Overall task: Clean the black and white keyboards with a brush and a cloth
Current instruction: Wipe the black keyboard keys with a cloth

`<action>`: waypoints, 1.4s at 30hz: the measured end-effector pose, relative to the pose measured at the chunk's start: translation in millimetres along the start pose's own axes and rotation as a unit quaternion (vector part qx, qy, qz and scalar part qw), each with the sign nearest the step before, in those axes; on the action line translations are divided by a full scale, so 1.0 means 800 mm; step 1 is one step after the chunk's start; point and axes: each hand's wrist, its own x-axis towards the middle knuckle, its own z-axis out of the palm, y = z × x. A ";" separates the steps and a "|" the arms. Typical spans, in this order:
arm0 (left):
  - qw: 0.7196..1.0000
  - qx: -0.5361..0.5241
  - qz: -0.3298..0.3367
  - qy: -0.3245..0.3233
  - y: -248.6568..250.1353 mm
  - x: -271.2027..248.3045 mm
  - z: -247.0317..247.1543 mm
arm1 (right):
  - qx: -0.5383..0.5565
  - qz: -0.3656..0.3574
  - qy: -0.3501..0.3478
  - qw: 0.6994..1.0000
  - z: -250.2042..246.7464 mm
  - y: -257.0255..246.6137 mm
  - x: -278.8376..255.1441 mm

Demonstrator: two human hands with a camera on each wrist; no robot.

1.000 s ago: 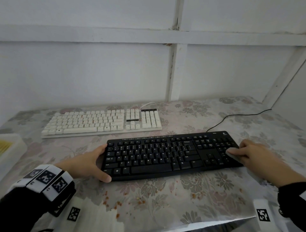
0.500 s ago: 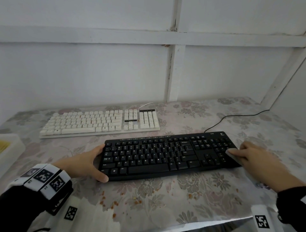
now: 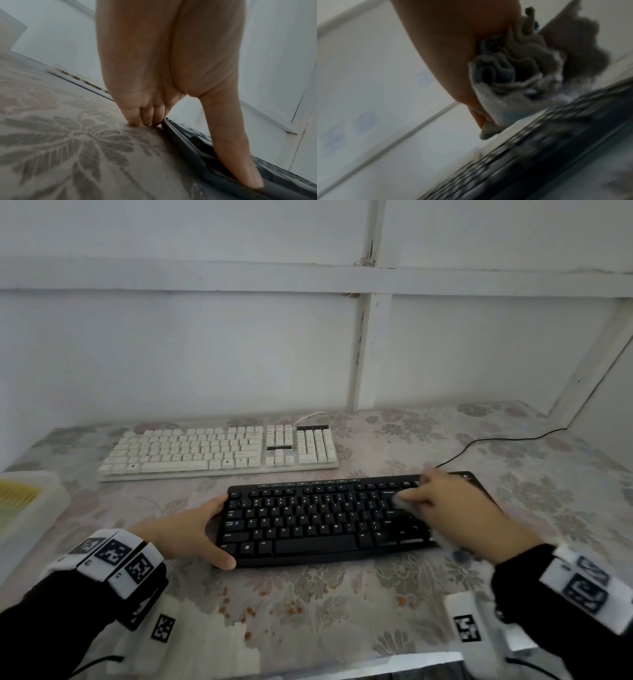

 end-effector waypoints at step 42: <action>0.999 0.041 -0.015 -0.002 -0.021 0.011 -0.007 | 0.050 -0.229 0.007 0.972 0.049 -0.178 0.020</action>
